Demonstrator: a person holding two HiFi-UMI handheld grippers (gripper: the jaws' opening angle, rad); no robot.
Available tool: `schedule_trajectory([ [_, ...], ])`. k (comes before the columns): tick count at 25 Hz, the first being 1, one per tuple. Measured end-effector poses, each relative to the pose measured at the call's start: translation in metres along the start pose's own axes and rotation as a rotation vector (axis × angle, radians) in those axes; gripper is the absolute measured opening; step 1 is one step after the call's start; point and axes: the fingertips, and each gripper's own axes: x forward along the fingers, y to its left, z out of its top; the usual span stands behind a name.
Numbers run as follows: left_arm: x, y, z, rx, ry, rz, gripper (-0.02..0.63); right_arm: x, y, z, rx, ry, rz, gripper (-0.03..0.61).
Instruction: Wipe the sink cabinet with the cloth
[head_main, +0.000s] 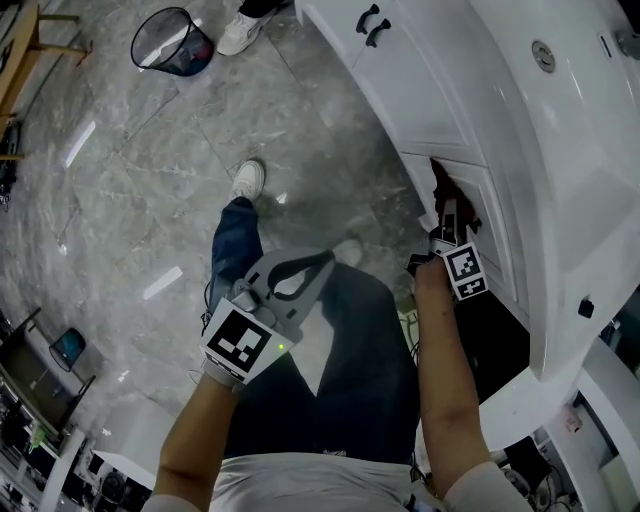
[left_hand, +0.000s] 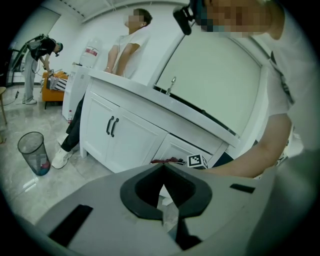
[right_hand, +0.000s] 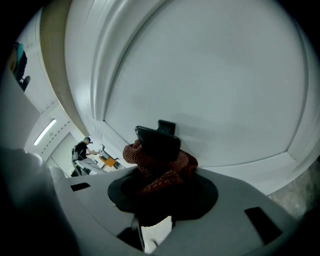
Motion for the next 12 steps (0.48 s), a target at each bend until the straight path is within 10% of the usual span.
schedule_trajectory([
  [12, 0.011, -0.020, 0.005, 0.040, 0.045, -0.078, 0.011, -0.048, -0.050, 0.007, -0.007, 0.016, -0.117, 0.133],
])
